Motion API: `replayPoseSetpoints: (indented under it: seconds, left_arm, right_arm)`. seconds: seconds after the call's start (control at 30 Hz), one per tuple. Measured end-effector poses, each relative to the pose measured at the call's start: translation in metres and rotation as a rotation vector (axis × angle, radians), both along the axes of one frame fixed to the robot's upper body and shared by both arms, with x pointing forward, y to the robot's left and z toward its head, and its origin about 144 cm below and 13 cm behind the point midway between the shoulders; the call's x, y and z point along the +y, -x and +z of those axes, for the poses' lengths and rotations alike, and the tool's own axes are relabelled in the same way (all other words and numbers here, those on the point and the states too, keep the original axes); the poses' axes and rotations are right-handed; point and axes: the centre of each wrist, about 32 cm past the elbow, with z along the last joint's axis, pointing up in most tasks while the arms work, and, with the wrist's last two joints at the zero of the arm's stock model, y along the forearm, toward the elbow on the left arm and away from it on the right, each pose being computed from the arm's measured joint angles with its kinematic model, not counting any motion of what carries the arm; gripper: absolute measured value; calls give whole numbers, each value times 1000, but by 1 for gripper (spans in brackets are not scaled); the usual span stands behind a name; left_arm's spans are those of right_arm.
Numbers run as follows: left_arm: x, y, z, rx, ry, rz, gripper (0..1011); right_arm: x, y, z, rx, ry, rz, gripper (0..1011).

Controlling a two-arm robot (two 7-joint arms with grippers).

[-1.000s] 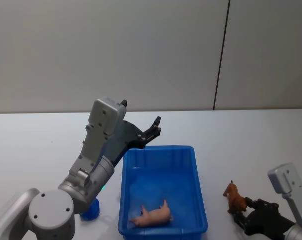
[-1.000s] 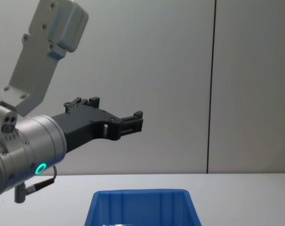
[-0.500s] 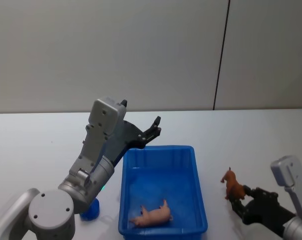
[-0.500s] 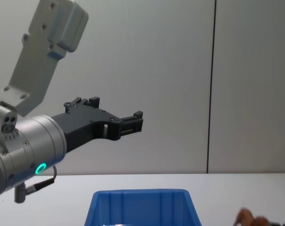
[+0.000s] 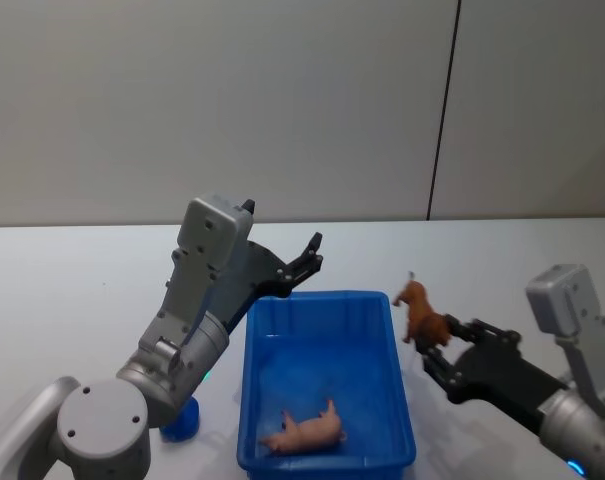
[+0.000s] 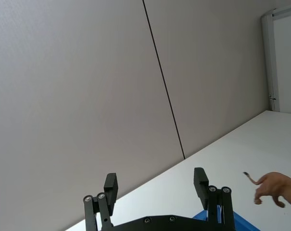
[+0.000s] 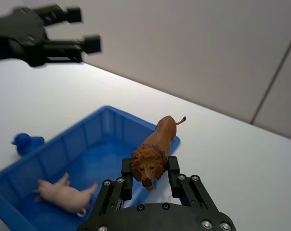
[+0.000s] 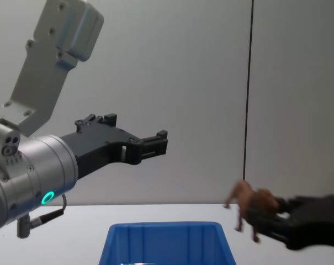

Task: Pick up the two dolls from the table and place them into the box.

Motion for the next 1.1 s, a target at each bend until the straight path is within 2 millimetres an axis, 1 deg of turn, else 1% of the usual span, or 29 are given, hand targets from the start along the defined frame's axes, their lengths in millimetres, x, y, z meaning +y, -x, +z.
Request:
replayPoseSetpoints:
  seconds: [0.17,0.27,0.43,0.53,0.57,0.67,0.7,0.8,0.83,0.87,0.9,1.1]
  left_arm:
    - [0,0,0,0,0,0,1001]
    - [0,0,0,0,0,0,1001]
    - [0,0,0,0,0,0,1001]
    - [0,0,0,0,0,0,1001]
    - [0,0,0,0,0,0,1001]
    - [0,0,0,0,0,0,1001]
    - [0,0,0,0,0,0,1001]
    - [0,0,0,0,0,0,1001]
    - [0,0,0,0,0,0,1001]
    - [0,0,0,0,0,0,1001]
    - [0,0,0,0,0,0,1001]
    - [0,0,0,0,0,0,1001]
  right_arm:
    - [12,-4,8,-25,-14,56,420]
    - [23,-8,14,-29,-21,96,420]
    - [36,-13,16,-9,-17,133,420]
    - [44,-16,16,9,-10,148,489]
    - [45,-18,16,11,-9,151,546]
    - [51,-21,15,27,-5,159,601]
    - [54,-23,15,33,-3,161,661]
    - [58,-26,15,40,-1,164,746]
    - [58,-27,15,40,0,164,784]
    - [59,-27,15,41,0,164,799]
    - [59,-28,15,42,0,163,850]
    - [56,-31,16,44,-10,145,985]
